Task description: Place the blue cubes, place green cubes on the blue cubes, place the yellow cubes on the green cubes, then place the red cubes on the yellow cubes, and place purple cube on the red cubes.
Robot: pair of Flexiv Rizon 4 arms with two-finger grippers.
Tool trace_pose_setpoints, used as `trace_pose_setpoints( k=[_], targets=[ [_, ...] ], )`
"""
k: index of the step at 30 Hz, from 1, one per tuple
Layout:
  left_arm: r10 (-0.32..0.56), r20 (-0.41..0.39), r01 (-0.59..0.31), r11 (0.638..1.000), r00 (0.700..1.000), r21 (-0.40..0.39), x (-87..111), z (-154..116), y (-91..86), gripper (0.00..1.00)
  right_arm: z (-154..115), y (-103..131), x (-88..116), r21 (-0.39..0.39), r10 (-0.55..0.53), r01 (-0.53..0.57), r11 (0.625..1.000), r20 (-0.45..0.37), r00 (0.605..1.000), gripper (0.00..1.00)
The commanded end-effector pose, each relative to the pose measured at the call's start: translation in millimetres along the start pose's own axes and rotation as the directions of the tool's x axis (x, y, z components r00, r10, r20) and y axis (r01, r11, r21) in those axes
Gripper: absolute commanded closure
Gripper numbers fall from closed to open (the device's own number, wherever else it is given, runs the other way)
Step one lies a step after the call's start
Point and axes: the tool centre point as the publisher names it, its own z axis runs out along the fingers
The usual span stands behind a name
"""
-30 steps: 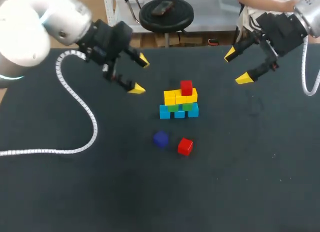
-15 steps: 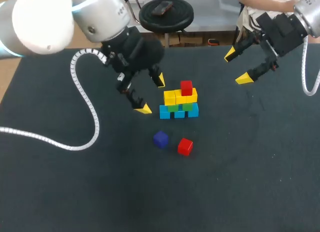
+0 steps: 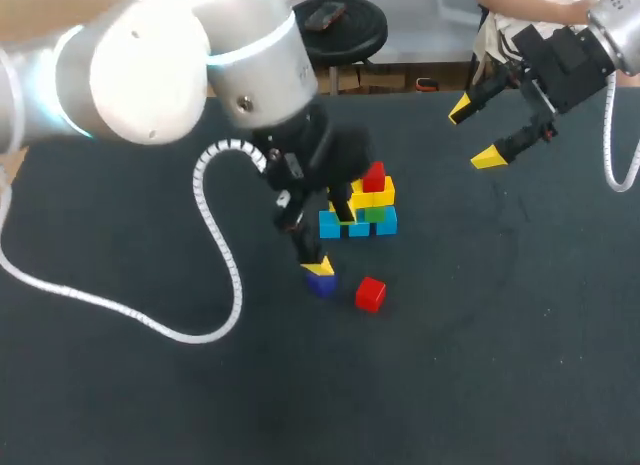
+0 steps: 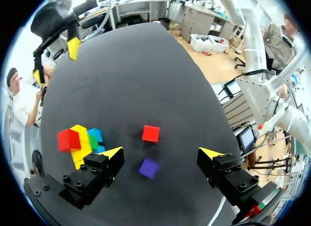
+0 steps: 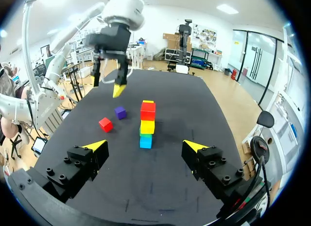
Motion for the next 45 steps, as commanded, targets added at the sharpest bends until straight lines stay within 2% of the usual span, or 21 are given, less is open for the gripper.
trace_pose_setpoints(
  k=[1,28,31,35,37,39,41,45],
  targets=[
    [0.001,0.032,-0.002,1.000,0.999,0.027,4.1,7.0,14.0,0.00,-0.1,0.5,-0.3,0.001,0.001,-0.001,1.000,-0.001,1.000,0.00],
    [0.001,0.032,-0.002,1.000,0.999,0.027,4.1,7.0,14.0,0.00,-0.1,0.5,-0.3,0.001,0.001,-0.001,1.000,-0.001,1.000,0.00],
    [0.019,-0.005,-0.018,0.999,1.000,0.046,-8.6,23.0,14.9,0.00,-0.1,0.5,-0.3,0.001,0.001,-0.001,1.000,-0.001,1.000,0.00],
    [0.026,-0.051,-0.026,1.000,0.998,-0.001,-21.7,25.7,0.1,0.00,-0.1,0.5,-0.3,0.001,0.001,-0.001,1.000,-0.001,1.000,0.00],
    [0.024,-0.062,-0.028,0.998,0.998,-0.056,-23.4,24.9,-15.0,0.00,-0.1,0.5,-0.3,0.001,0.001,-0.001,1.000,-0.001,1.000,0.00],
    [0.015,-0.068,-0.020,0.997,0.998,-0.079,-23.6,27.1,-25.9,0.00,-0.1,0.5,-0.3,0.001,0.001,-0.001,1.000,-0.001,1.000,0.00],
    [0.000,-0.096,-0.006,0.998,0.995,-0.070,-24.1,34.1,-38.6,0.00,-0.1,0.5,-0.3,0.001,0.001,-0.001,1.000,-0.001,1.000,0.00],
    [-0.025,-0.094,0.021,0.999,0.995,-0.045,-20.3,47.7,-56.5,0.00,-0.1,0.5,-0.3,0.001,0.001,-0.001,1.000,-0.001,1.000,0.00]
  ],
)
